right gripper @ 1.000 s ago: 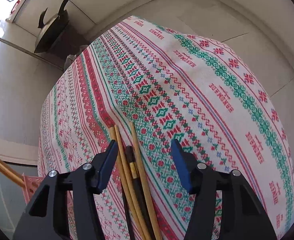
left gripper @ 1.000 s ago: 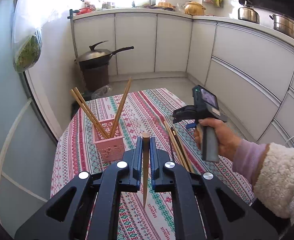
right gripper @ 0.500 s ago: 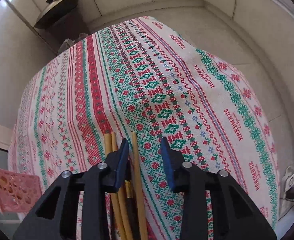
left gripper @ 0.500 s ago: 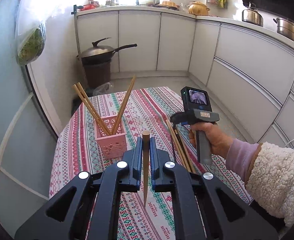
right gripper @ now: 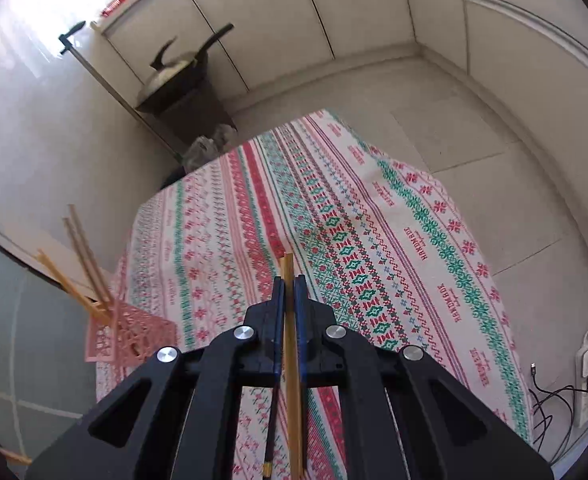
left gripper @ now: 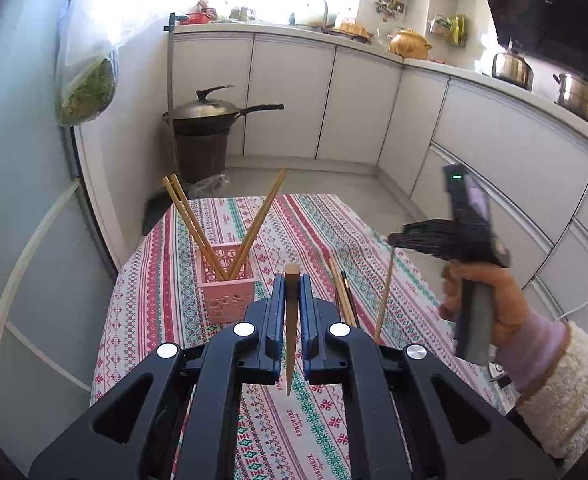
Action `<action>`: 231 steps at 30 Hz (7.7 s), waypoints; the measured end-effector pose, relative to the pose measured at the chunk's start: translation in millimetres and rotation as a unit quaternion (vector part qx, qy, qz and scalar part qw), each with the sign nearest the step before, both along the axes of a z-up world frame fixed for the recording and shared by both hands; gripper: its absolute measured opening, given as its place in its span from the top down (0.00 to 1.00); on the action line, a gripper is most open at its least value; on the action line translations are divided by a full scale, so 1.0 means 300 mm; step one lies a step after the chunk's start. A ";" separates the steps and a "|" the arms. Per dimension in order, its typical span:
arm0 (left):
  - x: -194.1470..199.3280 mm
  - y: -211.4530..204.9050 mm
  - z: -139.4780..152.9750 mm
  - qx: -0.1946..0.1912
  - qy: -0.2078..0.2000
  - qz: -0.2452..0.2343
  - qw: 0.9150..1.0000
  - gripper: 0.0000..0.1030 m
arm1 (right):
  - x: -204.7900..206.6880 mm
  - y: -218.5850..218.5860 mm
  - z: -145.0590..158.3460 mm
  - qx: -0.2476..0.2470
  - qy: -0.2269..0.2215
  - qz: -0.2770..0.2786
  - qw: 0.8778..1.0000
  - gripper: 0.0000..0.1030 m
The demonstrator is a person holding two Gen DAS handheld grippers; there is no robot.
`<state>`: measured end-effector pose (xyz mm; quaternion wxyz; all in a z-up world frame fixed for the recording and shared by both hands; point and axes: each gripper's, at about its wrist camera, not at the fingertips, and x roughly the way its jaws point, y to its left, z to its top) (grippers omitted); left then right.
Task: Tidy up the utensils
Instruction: 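Close the right gripper on a light chopstick and lift it, then carry both chopsticks over the pink basket and open both grippers, then withdraw both tools from the pink basket, then lower the left gripper onto the black chopstick and close on it, then lift the black chopstick with the left gripper while the right gripper grasps a light chopstick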
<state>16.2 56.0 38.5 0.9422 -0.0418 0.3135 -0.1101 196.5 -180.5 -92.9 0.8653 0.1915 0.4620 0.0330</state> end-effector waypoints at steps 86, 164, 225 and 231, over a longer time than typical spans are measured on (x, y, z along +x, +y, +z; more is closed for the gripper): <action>0.326 0.203 0.183 -0.010 -0.057 0.227 0.972 0.09 | -0.062 0.386 0.416 -0.030 -0.168 0.061 0.983 0.31; 0.175 -0.209 -0.287 0.108 0.107 0.072 0.986 0.07 | -0.512 0.023 0.088 -0.153 -0.073 -0.037 0.985 0.07; 0.043 -0.111 -0.084 0.054 -0.019 -0.062 0.996 0.94 | 0.225 0.081 -0.396 -0.074 0.180 -0.031 0.980 0.53; 0.045 -0.104 -0.081 0.054 -0.019 -0.051 0.997 0.94 | 0.237 0.156 -0.405 -0.151 0.174 -0.006 0.973 0.52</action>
